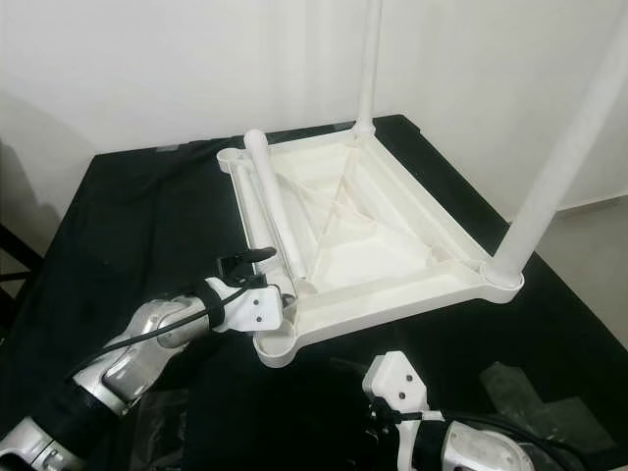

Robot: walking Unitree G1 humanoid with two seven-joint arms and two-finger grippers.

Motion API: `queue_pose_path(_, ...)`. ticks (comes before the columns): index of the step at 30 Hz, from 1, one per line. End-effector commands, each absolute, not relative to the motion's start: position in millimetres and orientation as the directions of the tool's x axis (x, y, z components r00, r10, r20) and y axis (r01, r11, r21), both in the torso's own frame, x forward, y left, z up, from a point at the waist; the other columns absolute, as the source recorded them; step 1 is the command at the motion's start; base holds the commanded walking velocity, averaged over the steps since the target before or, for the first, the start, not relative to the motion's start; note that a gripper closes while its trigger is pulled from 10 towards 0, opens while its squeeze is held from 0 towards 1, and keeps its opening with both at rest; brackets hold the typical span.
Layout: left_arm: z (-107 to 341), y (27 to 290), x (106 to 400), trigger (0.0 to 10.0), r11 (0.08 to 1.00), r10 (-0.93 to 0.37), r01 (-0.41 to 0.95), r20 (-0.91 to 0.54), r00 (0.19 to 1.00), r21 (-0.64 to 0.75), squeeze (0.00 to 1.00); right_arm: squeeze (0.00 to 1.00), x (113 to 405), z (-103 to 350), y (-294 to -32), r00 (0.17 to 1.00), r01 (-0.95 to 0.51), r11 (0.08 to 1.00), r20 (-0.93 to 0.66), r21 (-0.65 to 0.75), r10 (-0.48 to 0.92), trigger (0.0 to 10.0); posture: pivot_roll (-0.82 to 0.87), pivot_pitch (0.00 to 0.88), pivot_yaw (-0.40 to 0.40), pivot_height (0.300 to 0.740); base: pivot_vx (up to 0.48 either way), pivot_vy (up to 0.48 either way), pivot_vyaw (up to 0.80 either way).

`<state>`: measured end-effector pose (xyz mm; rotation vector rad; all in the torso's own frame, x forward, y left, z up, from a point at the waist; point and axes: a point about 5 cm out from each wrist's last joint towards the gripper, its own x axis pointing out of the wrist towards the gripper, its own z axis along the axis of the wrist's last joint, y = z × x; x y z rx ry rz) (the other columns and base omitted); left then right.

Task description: Building children table

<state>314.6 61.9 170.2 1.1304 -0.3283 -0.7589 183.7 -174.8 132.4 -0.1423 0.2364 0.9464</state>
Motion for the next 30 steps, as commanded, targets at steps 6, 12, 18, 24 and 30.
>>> queue_pose_path(6,166,68,329,10.0,0.140,-0.624,0.318,-0.166,0.764,0.938,0.00,0.00,184,137,-173,0.563,-0.819,0.572,-0.239,-0.033,0.792,10.0,-0.05,0.126,0.071,0.740,0.000,0.000,0.00)
queue_pose_path(12,166,65,335,10.0,0.129,-0.594,0.278,-0.151,0.790,0.952,0.00,0.00,186,137,-172,0.570,-0.815,0.578,-0.239,-0.041,0.786,10.0,-0.05,0.126,0.071,0.740,0.000,0.000,0.00)
queue_pose_path(18,165,57,339,10.0,0.158,-0.555,0.253,-0.126,0.822,0.954,0.00,0.00,188,137,-171,0.577,-0.811,0.584,-0.238,-0.047,0.782,10.0,-0.05,0.127,0.072,0.740,0.000,0.000,0.00)
queue_pose_path(24,170,51,340,10.0,0.243,-0.530,0.250,-0.087,0.844,0.937,0.00,0.00,189,136,-170,0.577,-0.810,0.584,-0.237,-0.047,0.781,10.0,-0.05,0.126,0.069,0.740,0.000,0.000,0.00)
queue_pose_path(30,187,41,333,10.0,0.340,-0.577,0.291,-0.046,0.816,0.894,0.00,0.00,191,136,-169,0.579,-0.809,0.586,-0.235,-0.045,0.781,10.0,-0.04,0.125,0.067,0.740,0.000,0.000,0.00)
